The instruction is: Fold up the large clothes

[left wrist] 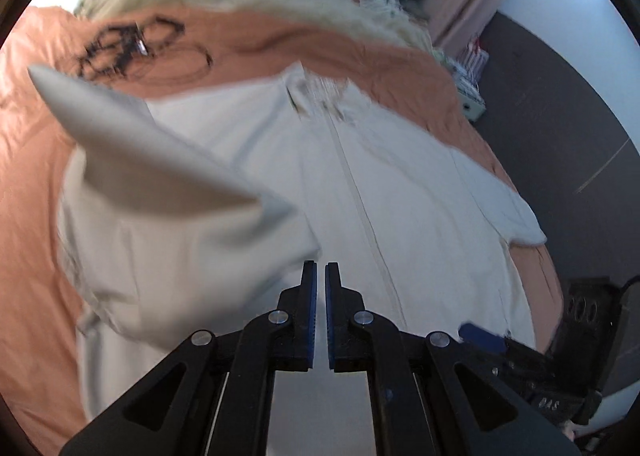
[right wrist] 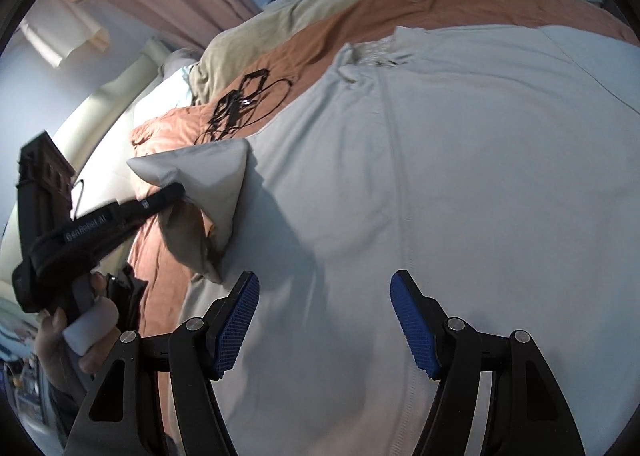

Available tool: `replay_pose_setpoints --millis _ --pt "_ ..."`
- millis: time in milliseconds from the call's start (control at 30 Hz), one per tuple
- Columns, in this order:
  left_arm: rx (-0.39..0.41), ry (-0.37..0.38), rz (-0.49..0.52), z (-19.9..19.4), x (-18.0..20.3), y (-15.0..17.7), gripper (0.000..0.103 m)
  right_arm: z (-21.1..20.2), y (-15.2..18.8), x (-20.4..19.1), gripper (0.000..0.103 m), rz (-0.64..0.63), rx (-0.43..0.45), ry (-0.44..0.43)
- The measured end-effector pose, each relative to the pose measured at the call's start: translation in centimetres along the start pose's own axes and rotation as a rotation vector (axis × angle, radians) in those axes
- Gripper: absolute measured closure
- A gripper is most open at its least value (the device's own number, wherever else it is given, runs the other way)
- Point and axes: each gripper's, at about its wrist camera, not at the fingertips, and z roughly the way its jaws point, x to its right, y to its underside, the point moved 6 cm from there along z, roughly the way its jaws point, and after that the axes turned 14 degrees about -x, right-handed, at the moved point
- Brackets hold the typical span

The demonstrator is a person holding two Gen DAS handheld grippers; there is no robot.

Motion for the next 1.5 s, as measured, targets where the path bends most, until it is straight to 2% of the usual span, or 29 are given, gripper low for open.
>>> replay_pose_setpoints --millis 100,233,367,567,833,867,900,933,967,1033,1100,1367,1467,1500 --pt "-0.044 0.024 -0.002 0.8 0.1 2.0 0.097 -0.6 0.6 1.3 0.034 0.034 0.01 -0.008" --pt "-0.072 0.056 -0.008 0.4 -0.5 4.6 0.097 -0.9 0.9 1.0 0.034 0.034 0.025 -0.024" --pt "0.002 -0.05 -0.031 -2.0 -2.5 6.6 0.097 -0.6 1.0 -0.1 0.034 0.003 0.026 -0.033" --pt "0.068 -0.122 -0.097 -5.0 -6.9 7.8 0.097 1.8 0.5 -3.6 0.034 -0.077 -0.011 -0.03" --pt "0.202 -0.154 -0.176 -8.5 -12.5 8.4 0.096 6.2 -0.2 -9.7 0.034 -0.248 -0.074 0.044" --pt "0.216 -0.169 -0.191 -9.0 -13.4 8.8 0.091 6.8 -0.3 -10.5 0.034 -0.268 -0.085 0.056" --pt "0.232 -0.18 -0.202 -9.5 -14.0 9.0 0.064 7.4 -0.5 -11.2 0.034 -0.286 -0.092 0.068" --pt "0.257 -0.173 -0.208 -9.9 -14.7 9.3 0.018 7.9 -0.6 -11.8 0.034 -0.306 -0.1 0.08" --pt "0.285 -0.151 -0.214 -10.3 -15.3 9.6 0.0 8.7 -0.7 -12.6 0.034 -0.333 -0.11 0.097" --pt "0.306 -0.12 -0.223 -10.6 -16.3 10.3 0.0 10.0 -0.8 -13.9 0.034 -0.382 -0.126 0.126" --pt "0.294 -0.157 -0.244 -10.4 -17.8 11.0 0.0 11.2 -0.8 -14.9 0.034 -0.419 -0.141 0.143" --pt "0.276 -0.131 -0.398 -10.1 -23.3 14.0 0.0 17.0 -0.7 -18.7 0.034 -0.568 -0.188 0.259" --pt "0.291 -0.153 -0.421 -10.5 -24.7 15.1 0.001 19.4 -0.5 -19.8 0.034 -0.638 -0.212 0.332" --pt "0.303 -0.162 -0.43 -10.8 -25.2 15.4 0.005 19.9 -0.4 -20.0 0.034 -0.655 -0.221 0.343"
